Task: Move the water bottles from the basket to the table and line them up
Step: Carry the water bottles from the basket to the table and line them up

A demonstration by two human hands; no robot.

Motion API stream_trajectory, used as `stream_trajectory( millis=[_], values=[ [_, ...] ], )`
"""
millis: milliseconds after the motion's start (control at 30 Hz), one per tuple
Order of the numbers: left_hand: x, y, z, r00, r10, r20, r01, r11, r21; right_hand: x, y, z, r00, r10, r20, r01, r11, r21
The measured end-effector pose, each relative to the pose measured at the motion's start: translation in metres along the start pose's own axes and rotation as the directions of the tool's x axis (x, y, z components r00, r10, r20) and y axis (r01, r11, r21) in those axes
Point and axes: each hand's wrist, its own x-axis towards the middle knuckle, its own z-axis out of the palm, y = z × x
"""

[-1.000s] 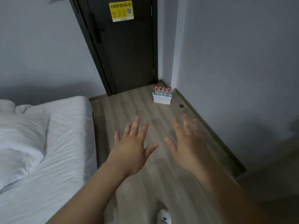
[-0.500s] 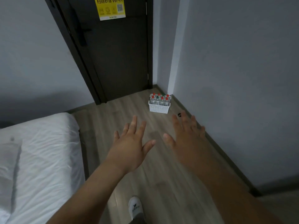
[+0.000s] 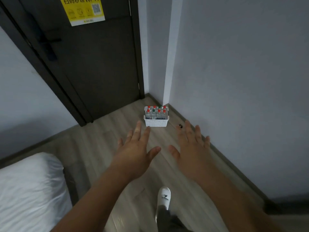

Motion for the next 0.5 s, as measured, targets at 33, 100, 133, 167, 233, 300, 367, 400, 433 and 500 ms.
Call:
stream_trajectory(
  millis=[33, 100, 133, 167, 233, 300, 367, 400, 433, 500],
  values=[
    [0.018, -0.005, -0.002, 1.0, 0.003, 0.003, -0.003, 1.0, 0.016, 0.019, -0.001, 0.001, 1.0, 0.005, -0.003, -0.005, 1.0, 0.003],
    [0.057, -0.014, -0.01, 1.0, 0.006, 0.005, -0.006, 0.999, 0.046, 0.06, -0.001, 0.001, 1.0, 0.013, -0.008, -0.013, 1.0, 0.005],
    [0.077, -0.018, -0.014, 1.0, 0.005, 0.007, -0.005, 0.998, 0.056, 0.081, -0.001, 0.0, 1.0, 0.017, -0.008, -0.017, 1.0, 0.016],
    [0.097, -0.021, -0.02, 1.0, -0.001, 0.012, 0.0, 0.998, 0.064, 0.104, -0.001, -0.002, 1.0, 0.02, -0.005, -0.019, 0.999, 0.03],
    [0.136, -0.028, -0.035, 0.999, -0.015, 0.029, 0.013, 0.997, 0.076, 0.148, -0.002, -0.008, 1.0, 0.016, 0.002, -0.016, 0.999, 0.049],
    [0.17, -0.034, -0.051, 0.999, -0.024, 0.04, 0.02, 0.995, 0.095, 0.186, -0.003, -0.016, 1.0, -0.003, -0.001, 0.003, 0.999, 0.054],
    [0.203, -0.041, -0.065, 0.999, -0.035, 0.035, 0.031, 0.994, 0.104, 0.223, -0.004, -0.025, 1.0, -0.02, -0.013, 0.02, 0.999, 0.042],
    [0.219, -0.045, -0.071, 0.999, -0.039, 0.034, 0.036, 0.995, 0.097, 0.242, -0.004, -0.028, 1.0, -0.024, -0.01, 0.024, 0.999, 0.028],
    [0.233, -0.049, -0.076, 0.998, -0.044, 0.036, 0.04, 0.995, 0.09, 0.26, -0.004, -0.031, 1.0, -0.025, -0.005, 0.025, 1.0, 0.014],
    [0.261, -0.057, -0.084, 0.998, -0.051, 0.039, 0.048, 0.996, 0.081, 0.293, -0.008, -0.035, 1.0, -0.02, -0.003, 0.02, 1.0, 0.002]
  ],
)
